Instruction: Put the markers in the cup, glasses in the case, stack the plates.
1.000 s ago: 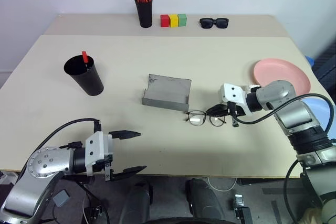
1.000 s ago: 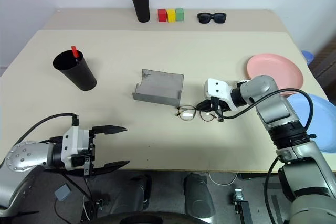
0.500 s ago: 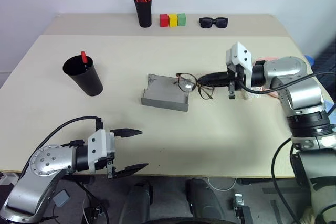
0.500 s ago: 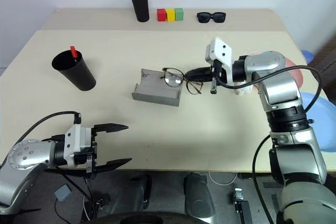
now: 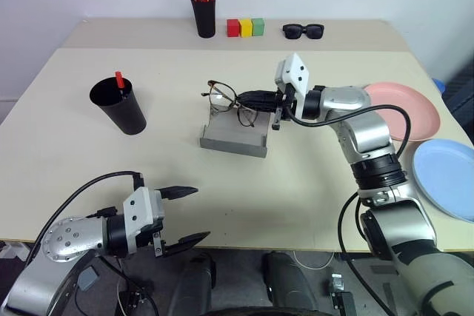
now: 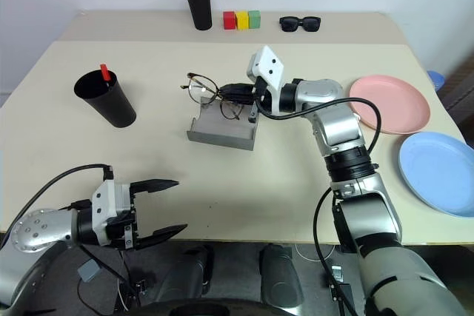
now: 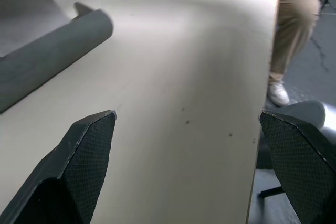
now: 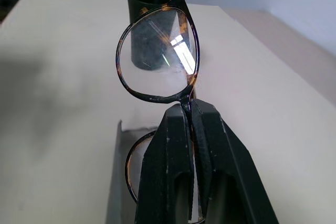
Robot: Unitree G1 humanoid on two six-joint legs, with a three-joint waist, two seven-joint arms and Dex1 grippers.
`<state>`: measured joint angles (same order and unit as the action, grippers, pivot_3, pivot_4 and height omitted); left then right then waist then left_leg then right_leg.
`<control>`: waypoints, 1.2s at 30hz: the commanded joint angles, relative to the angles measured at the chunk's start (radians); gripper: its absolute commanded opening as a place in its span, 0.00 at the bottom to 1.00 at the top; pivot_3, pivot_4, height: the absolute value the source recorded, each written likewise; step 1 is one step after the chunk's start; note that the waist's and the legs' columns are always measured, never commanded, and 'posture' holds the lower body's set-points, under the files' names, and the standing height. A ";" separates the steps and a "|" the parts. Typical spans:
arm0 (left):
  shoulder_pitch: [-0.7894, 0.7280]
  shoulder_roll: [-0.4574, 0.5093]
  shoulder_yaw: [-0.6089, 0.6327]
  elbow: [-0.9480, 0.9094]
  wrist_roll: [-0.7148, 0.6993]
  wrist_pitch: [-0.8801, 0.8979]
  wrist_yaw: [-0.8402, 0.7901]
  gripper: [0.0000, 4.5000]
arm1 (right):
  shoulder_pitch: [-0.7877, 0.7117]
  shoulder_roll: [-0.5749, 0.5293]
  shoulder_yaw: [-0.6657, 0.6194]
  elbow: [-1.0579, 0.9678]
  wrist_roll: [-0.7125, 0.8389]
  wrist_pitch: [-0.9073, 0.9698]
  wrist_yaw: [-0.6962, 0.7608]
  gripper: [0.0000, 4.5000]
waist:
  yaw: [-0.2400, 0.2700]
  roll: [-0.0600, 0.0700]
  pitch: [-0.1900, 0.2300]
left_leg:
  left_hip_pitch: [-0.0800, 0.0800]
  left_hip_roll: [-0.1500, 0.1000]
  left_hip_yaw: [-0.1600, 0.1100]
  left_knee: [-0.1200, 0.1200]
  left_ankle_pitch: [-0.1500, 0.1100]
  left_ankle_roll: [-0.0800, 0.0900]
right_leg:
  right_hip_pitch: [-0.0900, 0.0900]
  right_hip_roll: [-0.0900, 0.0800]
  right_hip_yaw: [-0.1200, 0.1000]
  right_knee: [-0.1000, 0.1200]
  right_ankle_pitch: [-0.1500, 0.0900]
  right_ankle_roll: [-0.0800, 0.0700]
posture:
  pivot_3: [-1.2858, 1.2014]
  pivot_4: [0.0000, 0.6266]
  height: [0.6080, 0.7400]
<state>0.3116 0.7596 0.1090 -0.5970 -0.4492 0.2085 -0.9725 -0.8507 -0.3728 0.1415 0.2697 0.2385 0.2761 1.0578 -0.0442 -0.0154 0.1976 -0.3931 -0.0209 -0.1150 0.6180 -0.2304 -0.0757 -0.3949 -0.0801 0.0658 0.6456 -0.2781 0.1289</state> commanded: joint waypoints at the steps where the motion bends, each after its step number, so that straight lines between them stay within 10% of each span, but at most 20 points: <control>1: 0.011 -0.008 0.029 -0.037 -0.009 -0.019 0.014 1.00 | -0.028 0.019 -0.002 0.017 -0.007 -0.040 -0.014 0.01 | 0.000 0.000 0.000 | 0.000 0.000 0.000 0.000 0.000 0.000 | 0.000 0.000 0.000 0.000 0.000 0.000 | 0.52 0.24 1.00; 36: 0.069 -0.022 0.028 -0.033 0.012 -0.077 0.033 1.00 | 0.015 -0.019 0.078 0.172 -0.192 -0.190 -0.011 0.01 | -0.002 0.000 0.000 | 0.000 0.000 0.000 -0.003 0.000 0.000 | -0.001 0.000 0.000 0.000 -0.001 -0.001 | 0.52 0.24 1.00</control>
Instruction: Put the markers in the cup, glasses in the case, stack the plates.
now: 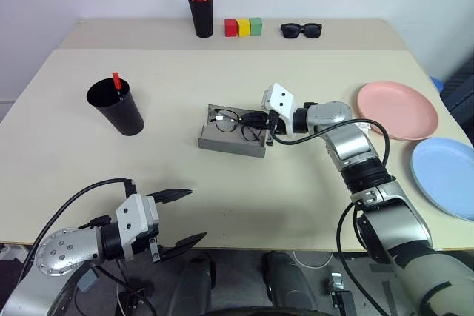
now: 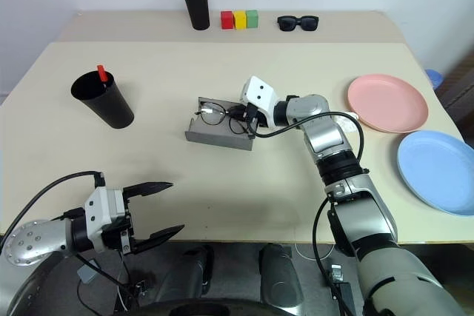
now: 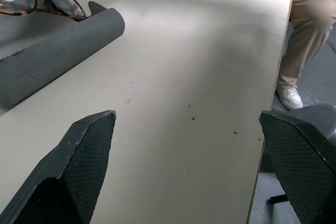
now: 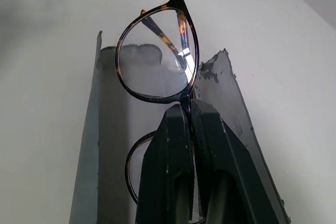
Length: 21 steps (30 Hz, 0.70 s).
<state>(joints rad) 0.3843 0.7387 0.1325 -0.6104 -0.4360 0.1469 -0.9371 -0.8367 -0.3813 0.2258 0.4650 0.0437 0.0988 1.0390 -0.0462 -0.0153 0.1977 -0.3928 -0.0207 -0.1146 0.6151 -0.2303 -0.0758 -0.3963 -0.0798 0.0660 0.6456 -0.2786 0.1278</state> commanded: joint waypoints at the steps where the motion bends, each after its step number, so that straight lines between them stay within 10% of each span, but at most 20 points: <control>1: -0.004 -0.002 0.003 -0.021 0.000 -0.015 -0.002 1.00 | 0.004 -0.012 -0.005 -0.026 0.002 -0.011 0.010 0.01 | 0.000 0.000 0.000 | 0.000 0.000 0.000 0.000 0.000 0.000 | 0.000 0.000 0.000 0.000 0.000 0.000 | 0.52 0.24 1.00; 12: -0.003 -0.001 0.004 -0.032 -0.006 -0.003 0.004 1.00 | 0.034 -0.030 0.021 -0.059 0.000 0.014 0.077 0.01 | 0.000 0.000 0.000 | 0.000 0.000 0.000 0.000 0.000 0.000 | 0.000 0.000 0.000 0.000 0.000 0.000 | 0.52 0.24 1.00; 21: 0.003 -0.001 0.021 -0.049 -0.023 0.017 0.020 1.00 | 0.037 -0.019 0.003 -0.079 0.011 0.033 0.066 0.88 | 0.000 0.000 0.000 | 0.000 0.000 0.000 0.000 0.000 0.000 | 0.000 0.000 0.000 0.000 0.000 0.000 | 0.52 0.24 1.00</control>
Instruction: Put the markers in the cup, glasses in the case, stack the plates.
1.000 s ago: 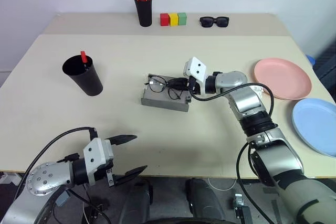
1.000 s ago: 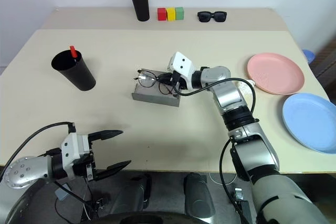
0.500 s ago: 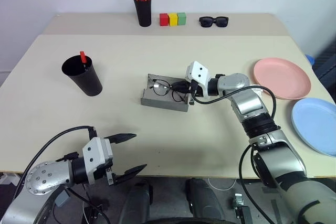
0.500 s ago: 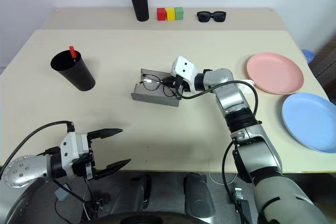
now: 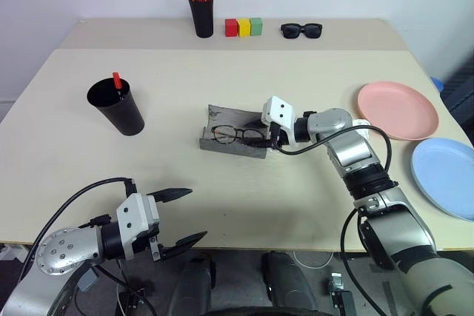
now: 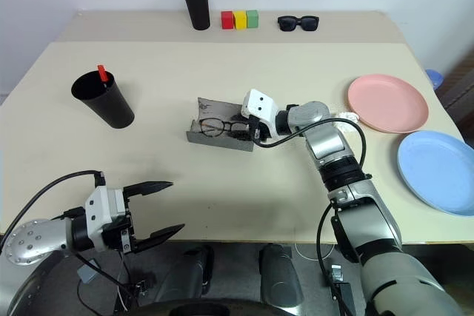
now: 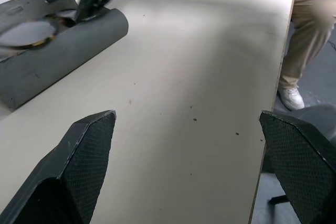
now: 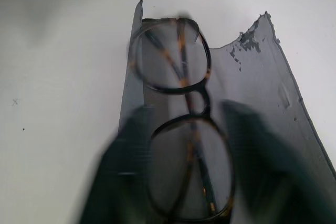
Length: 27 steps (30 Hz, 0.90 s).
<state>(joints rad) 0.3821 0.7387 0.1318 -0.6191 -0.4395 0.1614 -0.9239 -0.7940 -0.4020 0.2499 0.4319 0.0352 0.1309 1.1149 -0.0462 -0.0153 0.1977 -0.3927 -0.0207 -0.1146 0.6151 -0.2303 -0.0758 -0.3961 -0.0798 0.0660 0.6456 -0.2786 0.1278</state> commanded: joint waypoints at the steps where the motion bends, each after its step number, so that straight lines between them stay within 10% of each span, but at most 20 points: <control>1: 0.007 -0.002 0.027 -0.043 -0.023 0.007 0.011 1.00 | -0.006 0.003 -0.025 -0.043 0.017 -0.005 -0.023 0.99 | 0.000 0.000 0.000 | 0.000 0.000 0.000 0.000 0.000 0.000 | 0.000 0.000 0.000 0.000 0.000 0.000 | 0.52 0.24 1.00; 27: -0.032 -0.072 0.211 -0.078 -0.230 0.162 0.179 1.00 | 0.124 -0.090 -0.175 -0.237 0.167 0.123 -0.084 0.99 | 0.003 0.000 0.000 | 0.000 0.000 0.000 0.000 0.000 0.000 | 0.001 0.000 0.000 -0.001 0.000 0.000 | 0.52 0.24 1.00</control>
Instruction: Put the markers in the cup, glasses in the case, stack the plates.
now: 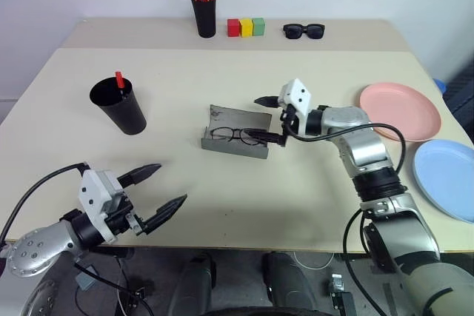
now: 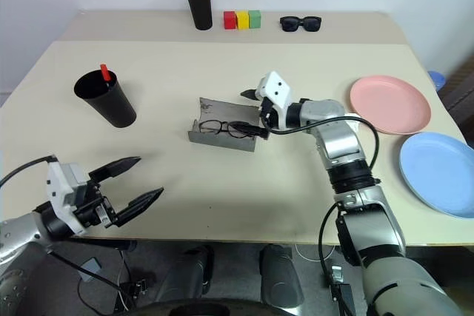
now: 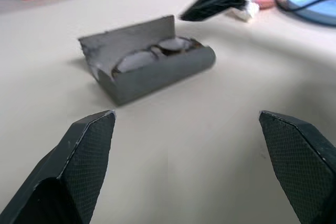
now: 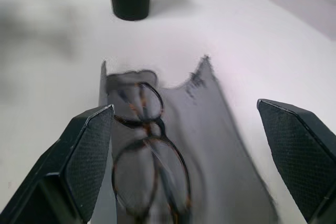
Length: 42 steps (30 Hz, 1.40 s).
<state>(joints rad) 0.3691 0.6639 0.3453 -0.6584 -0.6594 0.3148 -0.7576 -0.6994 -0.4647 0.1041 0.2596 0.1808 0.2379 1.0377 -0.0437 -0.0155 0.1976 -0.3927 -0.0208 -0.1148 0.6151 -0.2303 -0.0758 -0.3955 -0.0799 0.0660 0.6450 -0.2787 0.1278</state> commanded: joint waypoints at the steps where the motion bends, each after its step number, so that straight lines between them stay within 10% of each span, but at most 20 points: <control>1: -0.028 0.004 -0.010 -0.039 -0.009 0.014 0.015 1.00 | 0.039 -0.031 -0.024 -0.072 0.017 0.016 -0.007 0.99 | 0.000 0.000 0.000 | 0.000 0.000 0.000 0.000 0.000 0.000 | 0.000 0.000 0.000 0.000 0.000 0.000 | 0.52 0.24 1.00; 42: -0.093 0.013 -0.007 -0.109 -0.033 0.133 0.100 1.00 | -0.008 0.085 0.042 0.149 -0.151 -0.291 -0.254 0.99 | -0.001 0.000 0.000 | 0.000 0.000 0.000 0.000 0.000 0.000 | 0.000 0.001 0.000 0.000 0.000 0.000 | 0.52 0.24 1.00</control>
<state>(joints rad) 0.2700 0.6829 0.3339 -0.7620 -0.7029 0.4796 -0.6432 -0.6782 -0.3752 0.1737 0.4191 0.0220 -0.0321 0.7947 -0.0449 -0.0156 0.1976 -0.3923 -0.0206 -0.1145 0.6150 -0.2301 -0.0762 -0.3955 -0.0794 0.0663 0.6451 -0.2786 0.1277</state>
